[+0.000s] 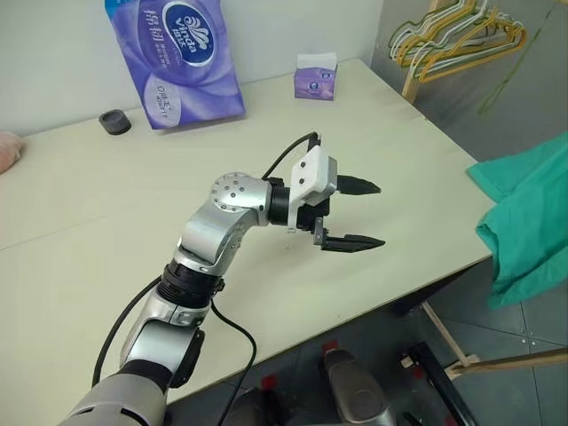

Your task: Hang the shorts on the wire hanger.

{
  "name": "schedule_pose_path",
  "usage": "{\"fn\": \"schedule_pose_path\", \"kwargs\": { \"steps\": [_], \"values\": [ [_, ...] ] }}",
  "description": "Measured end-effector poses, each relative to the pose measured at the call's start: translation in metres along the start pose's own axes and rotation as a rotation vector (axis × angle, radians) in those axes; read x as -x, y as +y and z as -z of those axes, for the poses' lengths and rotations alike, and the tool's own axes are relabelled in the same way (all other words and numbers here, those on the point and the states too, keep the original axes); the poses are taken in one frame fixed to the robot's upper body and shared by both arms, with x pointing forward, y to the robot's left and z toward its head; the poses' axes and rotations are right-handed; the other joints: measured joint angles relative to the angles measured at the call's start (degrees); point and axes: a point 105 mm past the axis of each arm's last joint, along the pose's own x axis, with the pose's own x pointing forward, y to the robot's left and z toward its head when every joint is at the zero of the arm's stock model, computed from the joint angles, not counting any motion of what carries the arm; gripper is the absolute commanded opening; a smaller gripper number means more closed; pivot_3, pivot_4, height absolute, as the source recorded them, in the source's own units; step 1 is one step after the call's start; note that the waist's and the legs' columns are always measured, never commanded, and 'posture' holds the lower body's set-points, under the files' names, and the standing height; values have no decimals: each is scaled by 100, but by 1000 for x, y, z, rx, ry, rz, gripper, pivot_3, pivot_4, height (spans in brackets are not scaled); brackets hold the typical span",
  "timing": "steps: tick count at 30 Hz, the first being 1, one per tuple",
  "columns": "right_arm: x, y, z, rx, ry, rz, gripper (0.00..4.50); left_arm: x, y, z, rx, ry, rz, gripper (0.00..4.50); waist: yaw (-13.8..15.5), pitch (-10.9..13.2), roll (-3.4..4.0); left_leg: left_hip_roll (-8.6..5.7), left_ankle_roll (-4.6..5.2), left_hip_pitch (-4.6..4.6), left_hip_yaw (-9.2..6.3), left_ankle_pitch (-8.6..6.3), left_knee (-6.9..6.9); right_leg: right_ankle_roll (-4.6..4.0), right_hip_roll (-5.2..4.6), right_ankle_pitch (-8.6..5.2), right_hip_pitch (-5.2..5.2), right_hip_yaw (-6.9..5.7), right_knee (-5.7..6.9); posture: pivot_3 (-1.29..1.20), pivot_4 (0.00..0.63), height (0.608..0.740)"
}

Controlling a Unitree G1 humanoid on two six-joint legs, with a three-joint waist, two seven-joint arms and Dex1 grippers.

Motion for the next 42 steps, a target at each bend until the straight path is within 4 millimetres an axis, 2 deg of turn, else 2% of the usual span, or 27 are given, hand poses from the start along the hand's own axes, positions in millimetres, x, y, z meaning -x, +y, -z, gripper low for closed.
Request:
{"fn": "schedule_pose_path", "kwargs": {
  "steps": [6,13,18,25,29,39,42],
  "values": [
    [-14,-4,-8,-47,23,18,0,-5,1,-9,-26,-15,12,4470,-1,73,8,-2,-2,13,37,0,-4,28,0,0,-1,40,-2,-424,252,740],
    [-16,-6,-5,-89,68,29,0,-12,-1,-27,-19,-55,96,4470,4,78,5,-3,-5,7,63,-1,-3,77,0,20,-1,70,-46,-421,236,740],
    [-13,2,-3,-115,92,-5,0,-12,-7,-37,33,-72,203,4470,-1,77,6,-5,-5,5,101,-1,3,112,-5,40,-1,104,-70,-426,225,740],
    [-13,15,-3,-150,87,-58,0,-13,2,-38,54,-73,201,4470,-7,76,8,-6,-6,6,112,-1,3,118,-5,43,-5,117,-73,-423,211,740],
    [-12,23,-2,-145,68,-86,1098,-14,5,-38,61,-74,199,4500,-8,74,10,-6,-6,5,118,-1,3,120,-5,44,-9,123,-69,-423,206,740],
    [-2,30,-21,-172,-86,-95,4382,-16,9,-39,34,-74,196,4500,-16,65,26,-6,-7,-14,121,0,3,103,-5,60,-33,128,-62,-415,176,740],
    [4,34,-30,-187,-161,-88,4449,-16,9,-39,29,-73,193,4500,-17,53,46,-6,-23,-30,129,9,6,105,-5,70,-56,136,-55,-411,170,740]
  ]
}}
